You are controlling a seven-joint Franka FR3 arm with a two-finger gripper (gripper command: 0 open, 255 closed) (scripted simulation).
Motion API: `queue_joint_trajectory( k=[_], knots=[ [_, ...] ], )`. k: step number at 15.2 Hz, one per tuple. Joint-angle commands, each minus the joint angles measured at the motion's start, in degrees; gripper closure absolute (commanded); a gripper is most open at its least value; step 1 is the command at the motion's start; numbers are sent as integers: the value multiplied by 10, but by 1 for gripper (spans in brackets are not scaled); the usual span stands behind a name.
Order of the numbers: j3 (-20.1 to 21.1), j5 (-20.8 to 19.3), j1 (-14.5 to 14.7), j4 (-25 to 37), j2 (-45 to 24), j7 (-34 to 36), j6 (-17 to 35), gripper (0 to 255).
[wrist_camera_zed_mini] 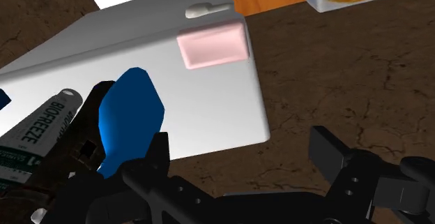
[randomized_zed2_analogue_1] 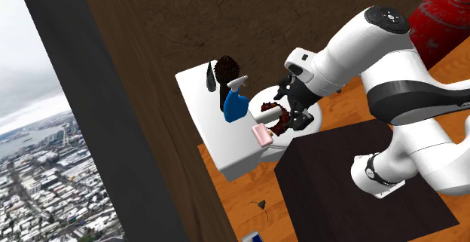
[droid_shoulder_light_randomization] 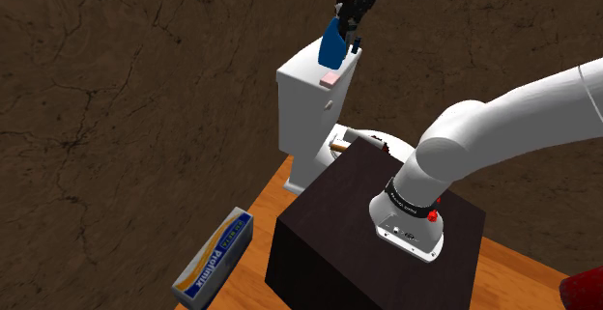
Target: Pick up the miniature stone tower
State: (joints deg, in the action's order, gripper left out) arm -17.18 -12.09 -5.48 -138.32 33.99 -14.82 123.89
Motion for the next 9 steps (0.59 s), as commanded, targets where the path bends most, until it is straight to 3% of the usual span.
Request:
queue_joint_trajectory(
  k=[1, 9],
  knots=[
    [-19, 0, -1, 11, -19, -14, 42, 0],
    [-105, 45, 24, 80, -113, -87, 191, 0]
  ],
)
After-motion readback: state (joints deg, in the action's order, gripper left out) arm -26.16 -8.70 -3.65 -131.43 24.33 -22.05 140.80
